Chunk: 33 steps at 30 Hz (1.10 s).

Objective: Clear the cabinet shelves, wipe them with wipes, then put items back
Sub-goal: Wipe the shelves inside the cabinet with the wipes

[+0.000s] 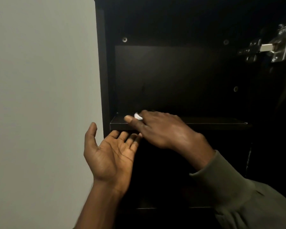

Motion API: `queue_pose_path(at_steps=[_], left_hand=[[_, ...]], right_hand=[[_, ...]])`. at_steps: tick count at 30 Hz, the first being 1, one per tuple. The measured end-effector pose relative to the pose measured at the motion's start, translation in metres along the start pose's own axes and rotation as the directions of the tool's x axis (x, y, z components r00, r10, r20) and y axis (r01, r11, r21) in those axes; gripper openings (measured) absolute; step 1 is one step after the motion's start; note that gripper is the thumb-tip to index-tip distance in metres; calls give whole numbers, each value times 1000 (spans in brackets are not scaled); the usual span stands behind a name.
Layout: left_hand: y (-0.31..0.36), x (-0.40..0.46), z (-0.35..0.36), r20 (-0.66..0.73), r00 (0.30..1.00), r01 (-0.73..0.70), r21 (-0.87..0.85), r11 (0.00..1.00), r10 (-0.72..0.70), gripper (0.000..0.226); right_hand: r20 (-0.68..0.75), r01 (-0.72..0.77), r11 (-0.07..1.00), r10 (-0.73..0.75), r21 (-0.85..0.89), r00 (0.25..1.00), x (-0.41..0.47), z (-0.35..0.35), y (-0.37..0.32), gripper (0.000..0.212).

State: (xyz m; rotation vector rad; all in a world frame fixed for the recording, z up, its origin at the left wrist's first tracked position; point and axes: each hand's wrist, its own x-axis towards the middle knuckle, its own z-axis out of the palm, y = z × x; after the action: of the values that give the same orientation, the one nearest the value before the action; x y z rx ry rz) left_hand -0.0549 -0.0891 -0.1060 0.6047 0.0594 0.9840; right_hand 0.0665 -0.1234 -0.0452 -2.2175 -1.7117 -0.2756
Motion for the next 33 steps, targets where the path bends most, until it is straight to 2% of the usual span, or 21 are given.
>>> queue_pose_path(at_steps=[3, 5, 7, 9, 11, 14, 18, 23, 33], left_hand=[[-1, 0, 0, -62, 998, -18, -46, 999, 15, 81], [-2, -1, 0, -75, 997, -32, -49, 998, 28, 84], [-3, -2, 1, -74, 997, -31, -44, 999, 28, 84], [-3, -3, 3, -77, 997, -25, -45, 999, 22, 83], [-3, -4, 4, -84, 996, -28, -61, 998, 23, 83], [-1, -4, 3, -61, 997, -47, -72, 996, 42, 78], [1, -9, 3, 22, 999, -35, -30, 999, 35, 67], [4, -13, 3, 91, 996, -11, -46, 999, 15, 70], [2, -16, 5, 47, 999, -18, 3, 1000, 17, 71]], right_hand=[[-7, -113, 986, 113, -123, 994, -21, -13, 40, 54], [-45, -274, 944, 270, -184, 962, -34, -19, 72, 51], [-53, -427, 894, 424, -134, 904, -45, -29, 96, 56], [-49, -477, 875, 475, -83, 879, -52, -36, 99, 60], [-63, -406, 905, 401, -128, 914, -50, -35, 81, 54], [-22, -174, 971, 173, -163, 985, -29, -17, 35, 51], [86, 29, 998, -34, 57, 996, 9, 2, -17, 67], [201, 111, 985, -136, 131, 970, 28, -4, -33, 57], [85, 306, 931, -328, 201, 941, -13, -12, -19, 41]])
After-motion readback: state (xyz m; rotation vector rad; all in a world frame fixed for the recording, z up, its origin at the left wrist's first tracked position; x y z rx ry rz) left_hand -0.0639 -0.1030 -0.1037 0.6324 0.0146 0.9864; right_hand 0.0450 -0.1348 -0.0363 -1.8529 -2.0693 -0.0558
